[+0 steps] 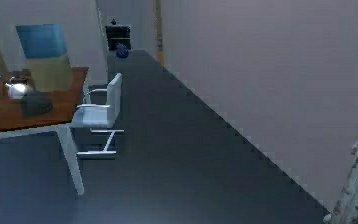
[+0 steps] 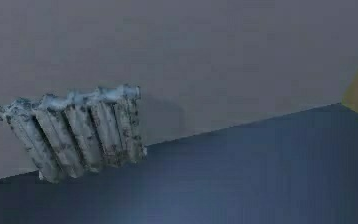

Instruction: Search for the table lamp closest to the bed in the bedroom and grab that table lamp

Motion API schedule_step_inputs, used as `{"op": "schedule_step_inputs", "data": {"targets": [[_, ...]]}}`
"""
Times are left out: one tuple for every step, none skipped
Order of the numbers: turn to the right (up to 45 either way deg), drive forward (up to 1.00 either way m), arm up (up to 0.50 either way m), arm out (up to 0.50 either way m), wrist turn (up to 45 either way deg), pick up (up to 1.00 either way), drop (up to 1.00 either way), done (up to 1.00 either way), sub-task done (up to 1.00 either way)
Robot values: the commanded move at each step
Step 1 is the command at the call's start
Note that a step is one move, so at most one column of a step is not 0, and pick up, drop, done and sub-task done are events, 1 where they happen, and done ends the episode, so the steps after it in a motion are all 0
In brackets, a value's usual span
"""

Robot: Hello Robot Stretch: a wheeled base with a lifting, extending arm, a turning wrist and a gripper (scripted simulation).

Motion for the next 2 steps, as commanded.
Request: {"op": "schedule_step_inputs", "data": {"targets": [[0.0,1.00,0.00,0.00,0.0,0.00,0.00,0.00,0.00],[0.0,0.90,0.00,0.00,0.0,0.00,0.00,0.00,0.00]]}}
